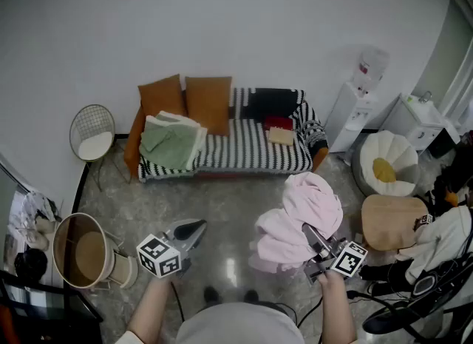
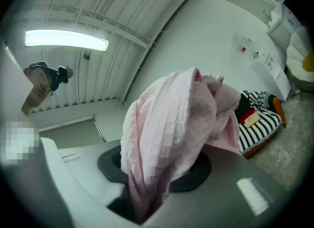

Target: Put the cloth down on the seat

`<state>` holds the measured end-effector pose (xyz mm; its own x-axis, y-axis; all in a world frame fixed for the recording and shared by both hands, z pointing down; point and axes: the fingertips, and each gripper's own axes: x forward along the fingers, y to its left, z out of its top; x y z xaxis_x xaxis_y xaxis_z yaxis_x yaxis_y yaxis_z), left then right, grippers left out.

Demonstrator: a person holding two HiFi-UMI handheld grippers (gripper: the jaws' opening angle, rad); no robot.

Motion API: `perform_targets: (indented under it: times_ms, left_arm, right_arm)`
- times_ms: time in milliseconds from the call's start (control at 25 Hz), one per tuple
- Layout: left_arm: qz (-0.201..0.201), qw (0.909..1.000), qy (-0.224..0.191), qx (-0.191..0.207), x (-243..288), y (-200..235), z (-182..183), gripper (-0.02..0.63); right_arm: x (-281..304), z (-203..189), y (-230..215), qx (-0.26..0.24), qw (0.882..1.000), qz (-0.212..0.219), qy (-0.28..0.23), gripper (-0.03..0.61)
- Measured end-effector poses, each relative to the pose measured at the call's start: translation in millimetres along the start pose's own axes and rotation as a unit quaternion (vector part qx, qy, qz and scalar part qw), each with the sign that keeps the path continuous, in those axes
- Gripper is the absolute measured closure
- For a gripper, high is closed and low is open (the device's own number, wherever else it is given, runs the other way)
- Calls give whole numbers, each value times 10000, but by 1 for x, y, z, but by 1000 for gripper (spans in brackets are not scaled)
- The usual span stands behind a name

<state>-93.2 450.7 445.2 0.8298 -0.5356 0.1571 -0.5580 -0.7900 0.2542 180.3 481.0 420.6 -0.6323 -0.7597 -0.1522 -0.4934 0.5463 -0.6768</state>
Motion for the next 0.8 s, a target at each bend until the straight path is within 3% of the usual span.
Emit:
perform_targets:
  times_ms: [800]
  left_arm:
    - [-160,9999,42,33,14,24,1,612]
  right_arm:
    - [19,5,-9,-44,9999,-31,-165,414]
